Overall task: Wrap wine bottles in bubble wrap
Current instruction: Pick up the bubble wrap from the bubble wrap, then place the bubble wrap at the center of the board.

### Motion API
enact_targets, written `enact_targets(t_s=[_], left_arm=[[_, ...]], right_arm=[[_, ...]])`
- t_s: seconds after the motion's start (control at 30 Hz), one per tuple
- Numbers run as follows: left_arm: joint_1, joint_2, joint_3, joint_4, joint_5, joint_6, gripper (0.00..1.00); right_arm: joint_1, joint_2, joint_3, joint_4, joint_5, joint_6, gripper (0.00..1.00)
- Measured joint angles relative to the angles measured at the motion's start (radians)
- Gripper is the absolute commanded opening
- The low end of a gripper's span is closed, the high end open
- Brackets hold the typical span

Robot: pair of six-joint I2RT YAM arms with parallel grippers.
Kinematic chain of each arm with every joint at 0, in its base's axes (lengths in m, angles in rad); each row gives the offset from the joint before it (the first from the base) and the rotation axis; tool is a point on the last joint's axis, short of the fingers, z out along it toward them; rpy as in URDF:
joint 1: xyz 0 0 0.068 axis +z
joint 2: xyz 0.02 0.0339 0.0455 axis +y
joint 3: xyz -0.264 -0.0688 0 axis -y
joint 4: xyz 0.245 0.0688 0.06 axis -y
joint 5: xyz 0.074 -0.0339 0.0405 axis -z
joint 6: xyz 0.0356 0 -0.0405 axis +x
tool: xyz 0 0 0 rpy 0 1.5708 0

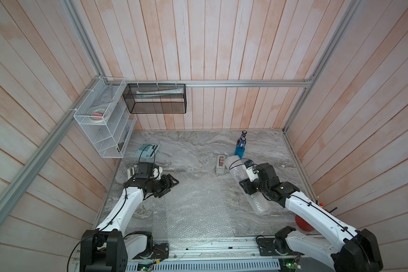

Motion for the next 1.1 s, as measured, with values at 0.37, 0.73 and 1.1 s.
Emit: enact_targets(t_s=[0.37, 0.73, 1.1], left_arm=[[-0.011, -0.003, -0.034, 0.03, -0.123, -0.031, 0.68], [-0.05, 0.113, -0.03, 0.034, -0.239, -0.009, 0.65], [-0.052, 0.195, -0.017, 0.042, -0.338, 0.042, 0.59]], right_arm=[[-0.407, 0.134, -0.059, 0.151, 0.032, -0.15, 0.41], [-0.544, 0.374, -0.058, 0.323, 0.029, -0.273, 0.58], [-0.564, 0.394, -0.034, 0.395, 0.016, -0.302, 0.79]])
